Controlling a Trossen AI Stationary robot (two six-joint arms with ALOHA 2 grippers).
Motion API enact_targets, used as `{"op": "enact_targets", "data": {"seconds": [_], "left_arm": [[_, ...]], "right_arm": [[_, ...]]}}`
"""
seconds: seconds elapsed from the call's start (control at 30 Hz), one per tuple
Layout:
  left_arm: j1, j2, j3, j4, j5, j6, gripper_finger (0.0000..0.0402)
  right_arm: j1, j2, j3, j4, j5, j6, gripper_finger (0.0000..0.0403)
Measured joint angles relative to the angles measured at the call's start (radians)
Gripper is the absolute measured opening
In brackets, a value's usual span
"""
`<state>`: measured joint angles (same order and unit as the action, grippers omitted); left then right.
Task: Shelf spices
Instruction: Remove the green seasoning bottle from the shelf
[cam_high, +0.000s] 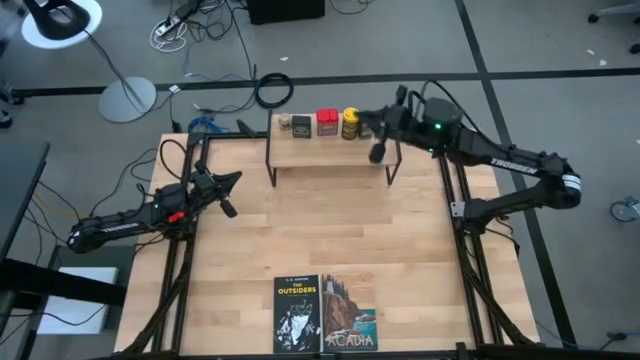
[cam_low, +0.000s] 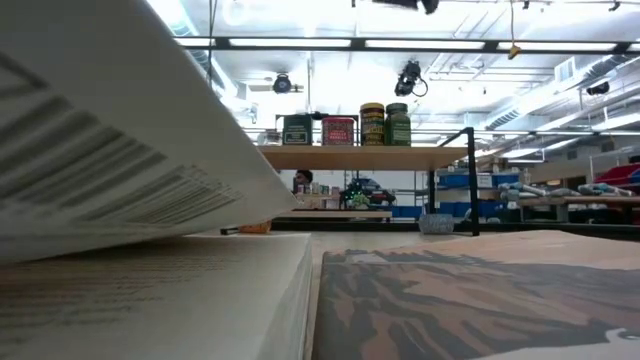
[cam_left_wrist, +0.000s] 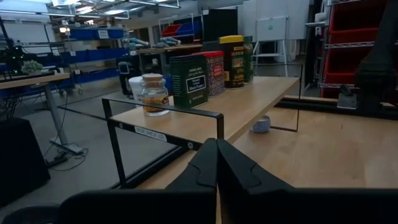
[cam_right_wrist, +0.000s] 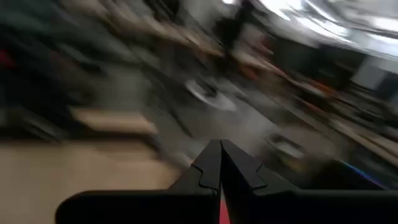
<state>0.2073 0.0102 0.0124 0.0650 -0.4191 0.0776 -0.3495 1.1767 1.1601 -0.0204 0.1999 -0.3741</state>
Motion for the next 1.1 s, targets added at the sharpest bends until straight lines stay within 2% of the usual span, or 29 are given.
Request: {"op": "enact_targets", "data": {"seconds": [0.1,0.17,0.4,0.53,0.7,0.83,0.93,1.1], "left_arm": [[0.000,0.000,0.000,0.000,0.000,0.000,0.0006],[0.000,0.000,0.000,0.000,0.000,0.000,0.0006],[0.000,0.001,0.000,0.039,0.005,0.013,0.0006],[0.000,0.002,0.000,0.165,0.042,-0.087,0.0006],[0.000,0.002,0.000,0.366,0.054,-0.275,0.0006],[0.000,0.002,0.000,0.474,0.084,-0.326,0.0006],[0.000,0.003,0.000,0.521,0.164,-0.358,0.0006],[0.000,0.023,0.029,0.528,0.217,-0.403,0.0006]], "right_arm": [[-0.029,0.018,0.031,-0.071,0.151,-0.050,0.0005],[-0.057,0.017,0.039,-0.104,0.171,-0.046,0.0005],[-0.140,0.016,0.039,-0.265,0.171,-0.002,0.0004],[-0.200,0.035,0.057,-0.388,0.165,0.014,0.0004],[-0.281,0.119,0.175,-0.596,0.032,0.019,0.0003],[-0.299,0.175,0.257,-0.653,0.008,-0.033,0.0005],[-0.300,0.192,0.287,-0.657,0.009,-0.108,0.0006],[-0.299,0.190,0.323,-0.661,0.010,-0.231,0.0005]]}}
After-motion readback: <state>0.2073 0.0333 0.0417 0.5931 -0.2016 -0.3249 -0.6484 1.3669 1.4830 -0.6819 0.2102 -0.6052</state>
